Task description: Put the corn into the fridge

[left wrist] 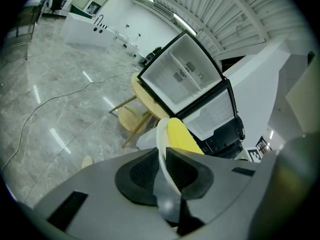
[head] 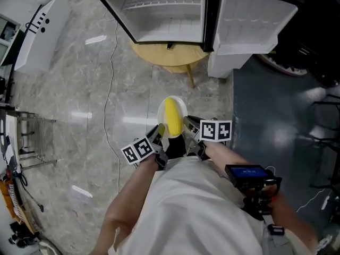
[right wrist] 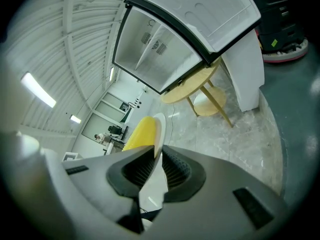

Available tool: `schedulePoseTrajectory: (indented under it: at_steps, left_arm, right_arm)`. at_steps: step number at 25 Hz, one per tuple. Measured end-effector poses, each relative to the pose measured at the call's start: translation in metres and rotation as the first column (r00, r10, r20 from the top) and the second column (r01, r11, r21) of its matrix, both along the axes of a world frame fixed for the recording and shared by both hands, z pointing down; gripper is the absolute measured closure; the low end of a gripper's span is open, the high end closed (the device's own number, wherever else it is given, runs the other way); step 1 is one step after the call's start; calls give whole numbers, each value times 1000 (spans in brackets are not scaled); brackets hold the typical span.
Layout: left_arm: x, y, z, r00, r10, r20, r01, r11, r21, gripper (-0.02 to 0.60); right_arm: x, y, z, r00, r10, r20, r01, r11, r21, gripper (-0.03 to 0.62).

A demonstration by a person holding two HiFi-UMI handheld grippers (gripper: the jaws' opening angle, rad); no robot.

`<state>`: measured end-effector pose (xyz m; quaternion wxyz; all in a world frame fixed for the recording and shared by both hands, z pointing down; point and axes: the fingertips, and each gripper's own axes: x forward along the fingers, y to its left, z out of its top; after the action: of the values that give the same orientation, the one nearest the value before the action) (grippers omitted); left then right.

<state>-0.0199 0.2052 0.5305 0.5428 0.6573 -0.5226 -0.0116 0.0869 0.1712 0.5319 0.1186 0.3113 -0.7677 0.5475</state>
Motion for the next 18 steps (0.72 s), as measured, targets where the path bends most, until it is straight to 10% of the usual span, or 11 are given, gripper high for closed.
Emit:
schedulePoseTrajectory:
  at_steps: [18]
  left_arm:
    - [-33, -82, -9, 999, 32, -8, -32, 999, 13, 532]
  right_arm:
    - [-32, -80, -8, 1000, 17, -4, -17, 1000, 17, 540]
